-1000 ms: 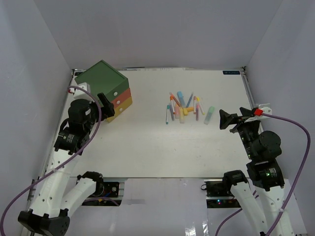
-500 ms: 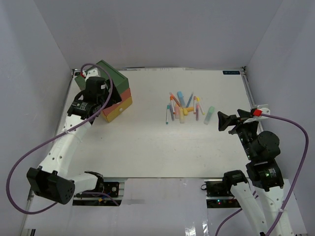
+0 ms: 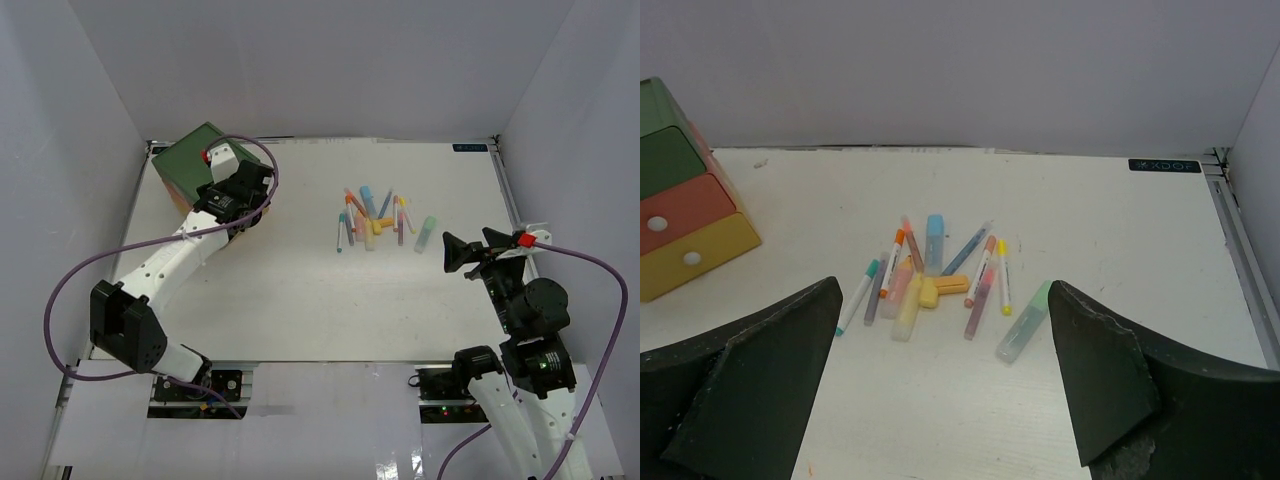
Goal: Sort the stationery into containers
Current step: Open the drawer in the storage box.
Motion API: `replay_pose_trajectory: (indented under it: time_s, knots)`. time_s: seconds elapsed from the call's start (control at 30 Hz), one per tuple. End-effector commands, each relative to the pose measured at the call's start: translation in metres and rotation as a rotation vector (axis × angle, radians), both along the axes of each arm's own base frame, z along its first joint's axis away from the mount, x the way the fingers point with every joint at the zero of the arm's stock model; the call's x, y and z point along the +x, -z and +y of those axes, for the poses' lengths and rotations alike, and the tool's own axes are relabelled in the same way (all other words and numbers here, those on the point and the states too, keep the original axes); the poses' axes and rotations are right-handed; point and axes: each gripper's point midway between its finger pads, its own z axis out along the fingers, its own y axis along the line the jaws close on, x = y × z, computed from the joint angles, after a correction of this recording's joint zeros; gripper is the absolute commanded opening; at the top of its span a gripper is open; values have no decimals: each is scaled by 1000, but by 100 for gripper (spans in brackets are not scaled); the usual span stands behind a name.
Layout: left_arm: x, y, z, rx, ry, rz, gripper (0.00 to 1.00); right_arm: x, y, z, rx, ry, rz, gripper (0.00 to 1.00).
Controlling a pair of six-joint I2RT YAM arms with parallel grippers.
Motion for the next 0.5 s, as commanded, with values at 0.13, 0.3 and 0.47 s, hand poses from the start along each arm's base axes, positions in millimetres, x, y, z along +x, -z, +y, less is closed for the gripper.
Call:
replay_pose_trajectory:
  time_s: [0.13,0.3,0.47]
  knots:
    - [27,-32,12,39,-146,-139,87,-4,-10,-4,24,23,-58,90]
    - [39,-21,8,66,-160,-121,81,-8,-14,-11,30,56,-79,90]
    - [47,-22,5,65,-170,-128,75,-8,-11,-11,27,55,-80,90]
